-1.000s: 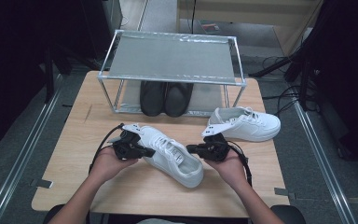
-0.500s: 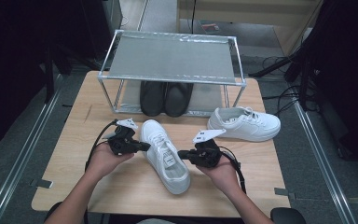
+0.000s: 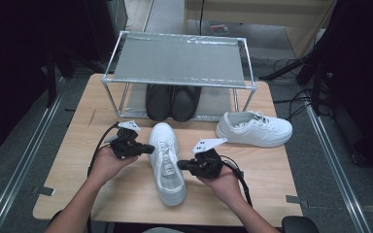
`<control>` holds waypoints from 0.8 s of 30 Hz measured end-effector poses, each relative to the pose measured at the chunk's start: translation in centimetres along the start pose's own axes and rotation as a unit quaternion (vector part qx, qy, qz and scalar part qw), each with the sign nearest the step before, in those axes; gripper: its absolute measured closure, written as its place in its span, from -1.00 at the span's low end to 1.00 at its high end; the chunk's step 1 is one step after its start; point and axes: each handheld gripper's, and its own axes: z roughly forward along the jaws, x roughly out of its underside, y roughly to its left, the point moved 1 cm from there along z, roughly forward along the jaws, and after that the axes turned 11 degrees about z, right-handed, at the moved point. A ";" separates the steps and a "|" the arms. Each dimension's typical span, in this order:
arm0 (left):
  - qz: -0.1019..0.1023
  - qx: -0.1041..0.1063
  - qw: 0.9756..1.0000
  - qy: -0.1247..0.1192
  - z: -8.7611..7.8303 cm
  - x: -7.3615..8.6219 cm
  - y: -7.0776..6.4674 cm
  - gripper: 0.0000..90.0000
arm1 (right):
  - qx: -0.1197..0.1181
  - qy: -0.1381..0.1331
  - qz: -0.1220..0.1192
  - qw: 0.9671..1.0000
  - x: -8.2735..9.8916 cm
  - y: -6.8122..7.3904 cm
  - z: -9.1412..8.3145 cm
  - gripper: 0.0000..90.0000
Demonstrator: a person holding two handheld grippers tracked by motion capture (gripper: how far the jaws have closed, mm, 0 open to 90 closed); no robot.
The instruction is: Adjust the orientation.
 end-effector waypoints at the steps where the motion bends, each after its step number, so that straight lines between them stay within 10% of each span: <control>1: -0.001 -0.003 1.000 -0.002 0.0 0.0 0.1 0.97 | -0.001 -0.002 0.000 1.000 0.0 0.2 0.2 0.95; 16: -0.015 0.001 1.000 -0.010 -0.1 0.2 0.8 0.95 | -0.038 0.002 -0.015 0.999 0.0 1.7 1.6 1.00; 24: -0.012 -0.009 1.000 -0.015 -0.4 0.2 0.8 0.90 | -0.015 -0.004 -0.007 1.000 -0.1 0.5 0.7 0.77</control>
